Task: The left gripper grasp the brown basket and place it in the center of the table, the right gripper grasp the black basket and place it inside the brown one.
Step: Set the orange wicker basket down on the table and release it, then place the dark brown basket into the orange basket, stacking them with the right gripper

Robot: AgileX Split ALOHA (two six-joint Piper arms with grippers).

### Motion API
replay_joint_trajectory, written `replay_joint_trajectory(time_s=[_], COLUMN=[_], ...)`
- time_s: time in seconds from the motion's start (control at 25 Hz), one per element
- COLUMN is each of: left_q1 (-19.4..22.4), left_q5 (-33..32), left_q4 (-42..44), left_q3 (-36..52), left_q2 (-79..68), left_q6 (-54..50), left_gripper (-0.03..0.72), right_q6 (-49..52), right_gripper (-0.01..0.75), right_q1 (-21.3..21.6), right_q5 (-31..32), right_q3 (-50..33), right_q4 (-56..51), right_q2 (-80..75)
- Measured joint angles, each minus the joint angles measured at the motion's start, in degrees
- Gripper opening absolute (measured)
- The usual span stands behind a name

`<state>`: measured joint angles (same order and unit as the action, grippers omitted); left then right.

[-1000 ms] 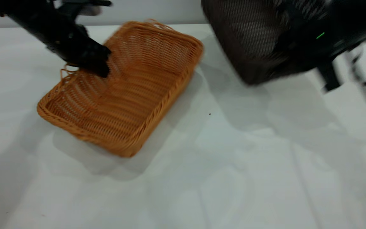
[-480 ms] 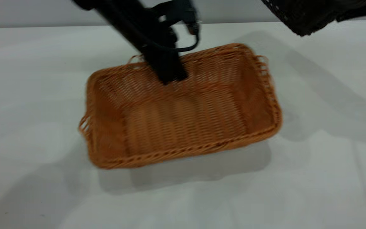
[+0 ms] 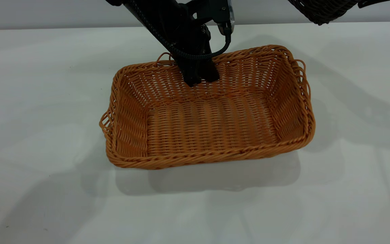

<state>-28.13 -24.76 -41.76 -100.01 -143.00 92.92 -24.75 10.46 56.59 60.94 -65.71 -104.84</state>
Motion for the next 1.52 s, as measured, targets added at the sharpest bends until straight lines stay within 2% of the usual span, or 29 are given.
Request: replay_joint_trajectory(time_s=[0.12,0.2,0.44,0.56,0.64,0.76,1.04,1.2,1.36,1.52], left_q1=[0.0,0.0,0.0,0.0,0.0,0.0,0.0,0.0,0.0,0.0], left_q5=[0.0,0.1,2.1,2.4,0.5,-5.6,-26.6,-37.8,-41.9,-42.0], left_q4=[0.5,0.8,1.2,0.7,0.7,2.5,16.4,21.1,21.8,21.8], left_q3=[0.0,0.0,0.0,0.0,0.0,0.1,0.1,0.1,0.1,0.1], left_q2=[0.0,-0.1,-0.6,-0.4,0.9,5.3,19.5,29.2,40.0,50.0], left_q6=[-0.1,0.1,0.6,0.6,0.3,-1.5,-13.2,-18.3,-19.1,-19.1], left_gripper=[0.102,0.148,0.422,0.493,0.504,0.501,0.464,0.449,0.447,0.447], right_q6=[0.0,0.0,0.0,0.0,0.0,-0.8,-1.0,-1.0,-0.6,-0.6], right_gripper=[0.139,0.139,0.139,0.139,0.139,0.139,0.138,0.137,0.136,0.136], right_q1=[0.1,0.1,0.1,0.1,0.1,0.5,3.8,3.3,-1.6,-10.3], right_q5=[0.1,0.1,0.5,0.5,0.6,1.4,4.4,4.6,4.3,3.9], right_q3=[0.3,0.3,0.3,0.3,0.3,1.2,6.9,8.0,8.1,9.1], right_q4=[0.0,-0.2,-1.1,-1.4,-2.3,-3.2,-3.6,-1.2,7.3,17.5], right_q2=[0.0,0.0,0.0,0.0,0.0,0.0,0.0,0.0,-0.4,-2.3])
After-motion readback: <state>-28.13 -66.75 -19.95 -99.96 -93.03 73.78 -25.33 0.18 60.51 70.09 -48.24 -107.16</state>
